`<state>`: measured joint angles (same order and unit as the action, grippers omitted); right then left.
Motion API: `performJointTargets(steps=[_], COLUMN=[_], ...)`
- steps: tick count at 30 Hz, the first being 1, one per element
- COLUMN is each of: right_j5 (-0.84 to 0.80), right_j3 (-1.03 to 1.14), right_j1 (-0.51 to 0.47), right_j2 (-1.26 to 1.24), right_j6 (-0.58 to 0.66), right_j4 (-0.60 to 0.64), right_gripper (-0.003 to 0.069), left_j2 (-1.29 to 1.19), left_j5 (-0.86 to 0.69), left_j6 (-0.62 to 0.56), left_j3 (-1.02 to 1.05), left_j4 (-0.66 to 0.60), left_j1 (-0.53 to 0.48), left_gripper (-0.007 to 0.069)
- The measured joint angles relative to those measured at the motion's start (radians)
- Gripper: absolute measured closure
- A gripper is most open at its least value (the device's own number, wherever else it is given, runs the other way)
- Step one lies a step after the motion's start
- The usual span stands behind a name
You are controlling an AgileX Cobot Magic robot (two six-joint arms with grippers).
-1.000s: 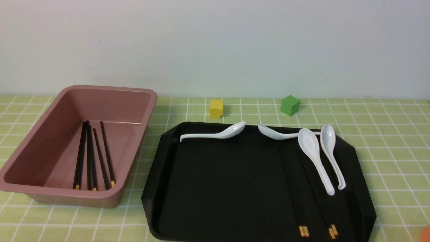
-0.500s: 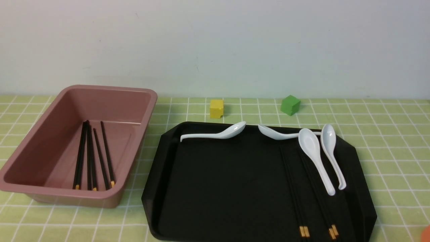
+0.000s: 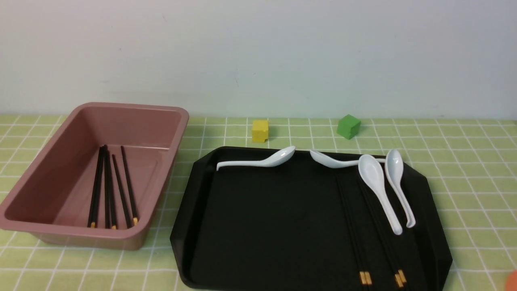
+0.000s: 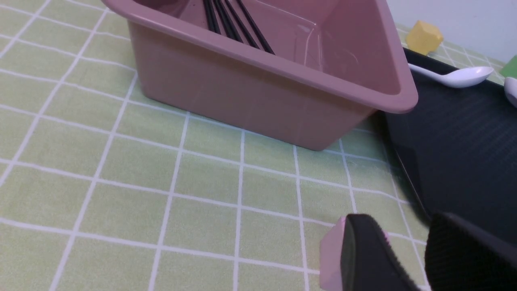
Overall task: On green tablecloth take chopsticks from black tray and put them in box.
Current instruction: 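Move the gripper over the chopsticks on the black tray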
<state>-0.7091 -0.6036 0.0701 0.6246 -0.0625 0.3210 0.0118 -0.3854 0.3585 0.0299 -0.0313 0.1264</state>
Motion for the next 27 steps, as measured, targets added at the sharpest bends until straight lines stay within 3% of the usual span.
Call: performJointTargets(steps=[5, 9, 12, 16, 20, 23, 27], right_j5=[-0.194, -0.200, -0.157, -0.059, -0.026, -0.023, -0.029], right_j3=[-0.086, -0.120, -0.148, -0.193, -0.275, -0.352, -0.441], right_j1=[0.000, 0.024, 0.118, 0.254, 0.343, 0.380, 0.401], right_j2=[0.323, 0.542, 0.664, 0.787, 0.890, 0.960, 1.038], right_j6=[0.063, 0.180, 0.195, 0.099, -0.038, -0.151, -0.238], right_j4=[0.011, 0.122, 0.158, 0.097, -0.050, -0.147, -0.234], right_gripper=[0.0658, 0.0658, 0.0658, 0.0655, 0.0643, 0.0600, 0.0486], left_j2=[0.000, 0.000, 0.000, 0.000, 0.000, 0.000, 0.000], left_j5=[0.000, 0.000, 0.000, 0.000, 0.000, 0.000, 0.000], left_j6=[0.000, 0.000, 0.000, 0.000, 0.000, 0.000, 0.000], left_j3=[0.000, 0.000, 0.000, 0.000, 0.000, 0.000, 0.000], left_j4=[0.000, 0.000, 0.000, 0.000, 0.000, 0.000, 0.000], left_j1=[0.000, 0.000, 0.000, 0.000, 0.000, 0.000, 0.000], left_gripper=[0.0386, 0.0386, 0.0386, 0.0386, 0.0386, 0.0386, 0.0386])
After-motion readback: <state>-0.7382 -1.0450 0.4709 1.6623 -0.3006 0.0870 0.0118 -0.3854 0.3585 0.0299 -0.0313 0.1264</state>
